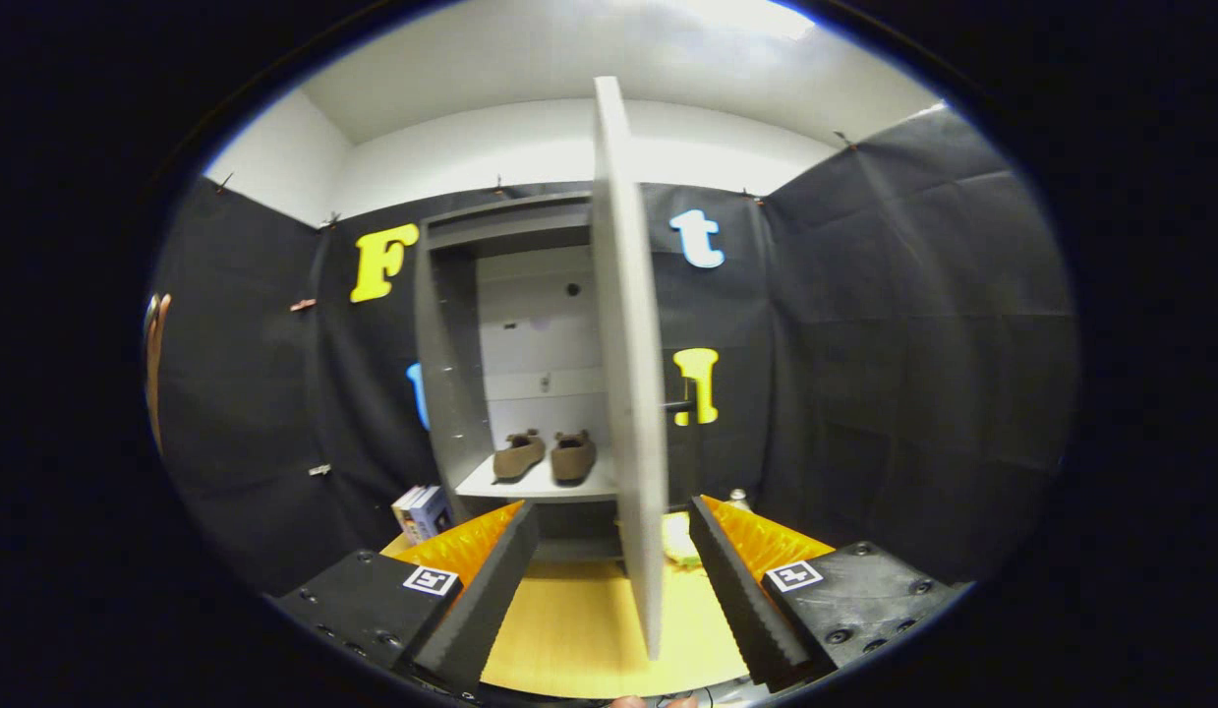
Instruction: Open the shoe cabinet door, grab the shoes and put them into the shoe cabinet, then close the shoe cabinet door.
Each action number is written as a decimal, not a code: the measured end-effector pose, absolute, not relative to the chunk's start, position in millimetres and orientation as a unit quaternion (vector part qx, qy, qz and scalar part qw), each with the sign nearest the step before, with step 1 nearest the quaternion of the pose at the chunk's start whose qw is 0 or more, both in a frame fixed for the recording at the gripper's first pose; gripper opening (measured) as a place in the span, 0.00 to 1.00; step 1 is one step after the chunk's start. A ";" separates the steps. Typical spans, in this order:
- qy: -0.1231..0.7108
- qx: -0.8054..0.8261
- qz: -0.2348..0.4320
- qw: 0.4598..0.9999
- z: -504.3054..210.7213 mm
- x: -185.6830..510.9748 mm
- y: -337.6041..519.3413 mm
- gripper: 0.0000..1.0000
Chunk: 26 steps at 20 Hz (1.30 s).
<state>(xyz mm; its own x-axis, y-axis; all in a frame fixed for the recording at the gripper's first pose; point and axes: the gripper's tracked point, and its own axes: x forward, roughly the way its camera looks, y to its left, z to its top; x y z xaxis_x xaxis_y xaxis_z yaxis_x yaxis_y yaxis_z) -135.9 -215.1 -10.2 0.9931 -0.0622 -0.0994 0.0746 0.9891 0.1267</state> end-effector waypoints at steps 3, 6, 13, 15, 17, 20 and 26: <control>0.052 0.064 -0.086 0.993 -15.4 -123.1 -274.7 0.97; 0.052 0.055 -0.112 0.991 -19.4 -98.8 -316.5 0.97; 0.056 0.058 -0.113 0.990 -35.6 -35.3 -325.2 0.98; 0.054 0.057 -0.100 0.992 -35.3 -27.2 -311.3 0.98; 0.051 0.045 -0.102 0.992 -35.3 -26.0 -309.2 0.97; 0.054 0.046 -0.104 0.992 -36.6 -25.6 -304.1 0.97; 0.056 0.072 -0.102 0.991 -40.8 -33.5 -259.0 0.98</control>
<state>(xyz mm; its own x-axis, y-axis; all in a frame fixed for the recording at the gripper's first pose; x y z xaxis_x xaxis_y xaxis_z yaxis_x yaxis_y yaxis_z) -33.5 -259.0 -40.8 0.9727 -0.1945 -0.1265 0.2108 0.9688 0.1307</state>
